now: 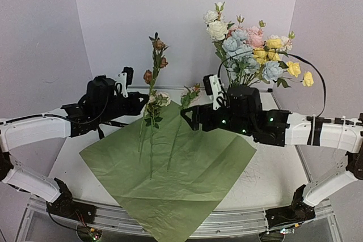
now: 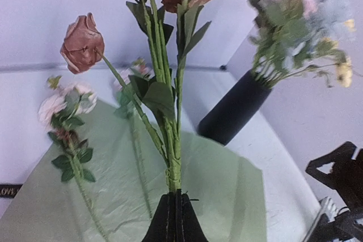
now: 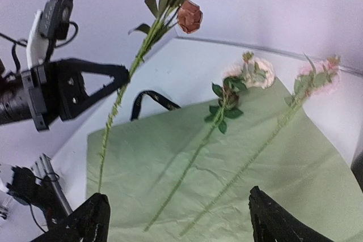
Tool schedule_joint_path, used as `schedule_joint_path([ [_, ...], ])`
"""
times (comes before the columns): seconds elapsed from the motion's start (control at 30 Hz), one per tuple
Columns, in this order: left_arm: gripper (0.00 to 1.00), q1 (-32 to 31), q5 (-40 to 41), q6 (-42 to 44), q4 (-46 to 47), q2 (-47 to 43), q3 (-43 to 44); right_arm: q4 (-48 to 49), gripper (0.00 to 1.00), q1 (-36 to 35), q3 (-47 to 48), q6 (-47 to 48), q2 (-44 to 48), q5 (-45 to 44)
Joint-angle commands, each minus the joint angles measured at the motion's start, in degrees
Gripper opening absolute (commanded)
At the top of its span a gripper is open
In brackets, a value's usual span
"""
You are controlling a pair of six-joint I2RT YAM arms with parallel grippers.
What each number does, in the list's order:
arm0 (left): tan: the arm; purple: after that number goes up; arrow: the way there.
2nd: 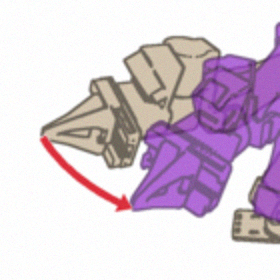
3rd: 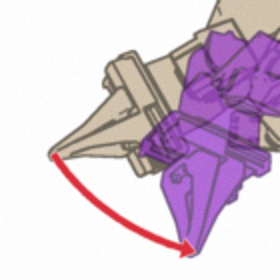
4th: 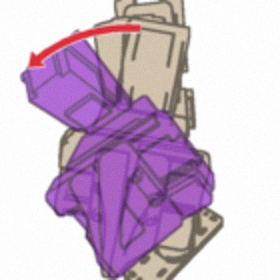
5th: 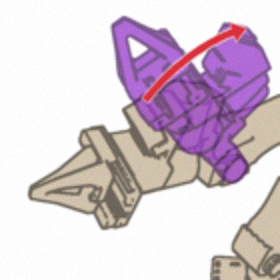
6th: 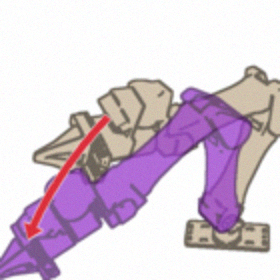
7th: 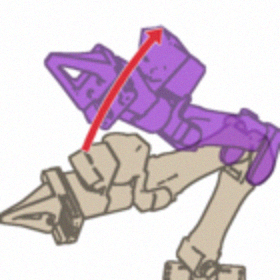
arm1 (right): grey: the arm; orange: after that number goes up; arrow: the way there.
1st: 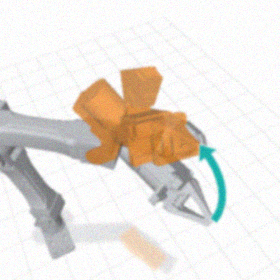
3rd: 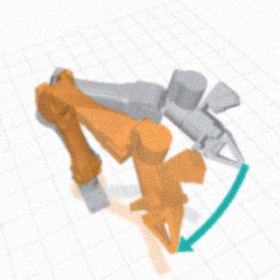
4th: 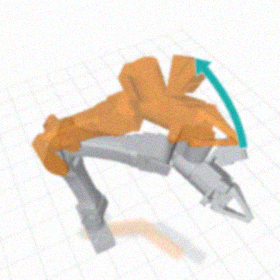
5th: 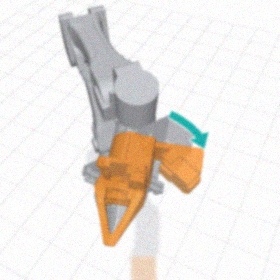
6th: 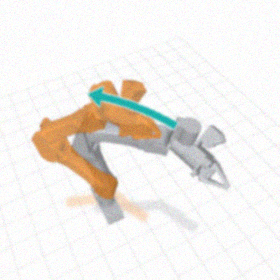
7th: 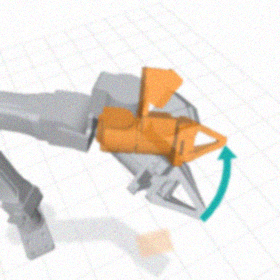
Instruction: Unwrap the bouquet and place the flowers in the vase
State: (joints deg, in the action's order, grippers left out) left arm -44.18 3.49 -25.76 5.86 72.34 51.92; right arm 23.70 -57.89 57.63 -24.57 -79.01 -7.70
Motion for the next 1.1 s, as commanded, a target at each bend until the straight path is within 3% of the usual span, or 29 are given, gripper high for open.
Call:
schedule_joint_path([
  [0.0,0.00,-0.11,-9.92,2.36,11.41,-5.01,-1.89,-2.74,0.84,-0.23,10.06,-4.91,1.58,4.55],
  [0.43,0.00,-1.93,-21.17,2.72,20.47,-7.82,-4.67,-8.71,0.73,-0.54,26.45,-11.56,-7.55,3.89],
  [0.57,0.00,-3.64,-19.25,3.26,20.68,-6.85,-4.24,-9.48,0.70,-1.06,27.87,-13.24,-9.24,1.01],
  [0.7,0.00,-5.31,-16.81,4.55,20.71,-5.87,-4.06,-9.55,0.61,-1.24,28.43,-13.12,-9.95,-0.27],
  [0.9,0.00,-6.12,-15.68,5.46,20.77,-5.29,-4.04,-9.46,0.57,-1.19,29.10,-12.08,-10.19,0.47],
  [1.07,0.00,-6.58,-15.74,6.17,20.72,-5.10,-3.86,-9.46,0.45,-1.26,28.96,-12.56,-10.15,-1.57],
])
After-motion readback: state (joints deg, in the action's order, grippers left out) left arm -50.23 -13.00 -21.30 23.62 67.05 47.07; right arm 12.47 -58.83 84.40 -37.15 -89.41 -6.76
